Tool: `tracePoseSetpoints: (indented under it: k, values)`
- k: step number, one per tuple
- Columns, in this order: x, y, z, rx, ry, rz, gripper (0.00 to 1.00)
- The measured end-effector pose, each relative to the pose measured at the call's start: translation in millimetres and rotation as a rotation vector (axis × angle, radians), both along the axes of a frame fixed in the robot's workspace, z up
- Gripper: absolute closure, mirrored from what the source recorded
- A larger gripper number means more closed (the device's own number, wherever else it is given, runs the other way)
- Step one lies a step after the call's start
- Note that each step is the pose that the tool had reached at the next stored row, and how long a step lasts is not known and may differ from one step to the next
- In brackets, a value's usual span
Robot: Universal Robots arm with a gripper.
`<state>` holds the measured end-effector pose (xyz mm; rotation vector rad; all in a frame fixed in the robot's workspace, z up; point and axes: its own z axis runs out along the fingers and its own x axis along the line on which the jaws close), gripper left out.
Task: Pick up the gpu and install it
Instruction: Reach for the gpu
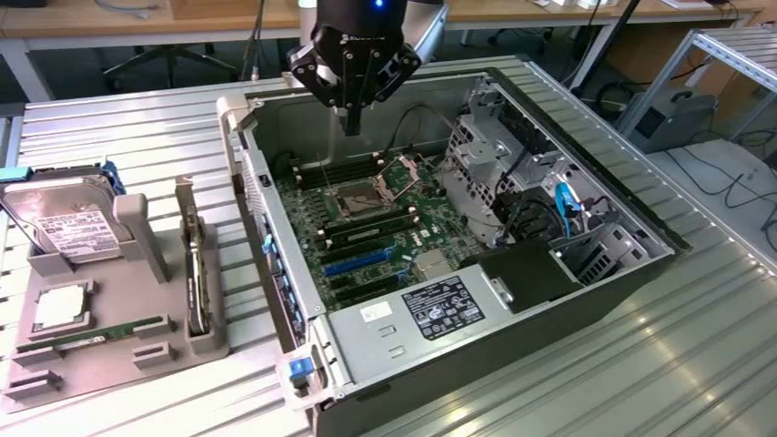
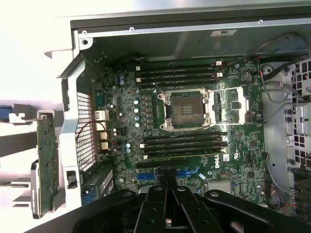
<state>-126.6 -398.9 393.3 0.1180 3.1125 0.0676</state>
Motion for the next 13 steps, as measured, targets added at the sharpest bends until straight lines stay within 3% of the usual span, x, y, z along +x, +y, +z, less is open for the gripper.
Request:
tracePoseSetpoints:
  k: [13]
  values:
    - [-5.9, 0.0, 0.0, 0.0000, 0.0001, 0.000, 0.89]
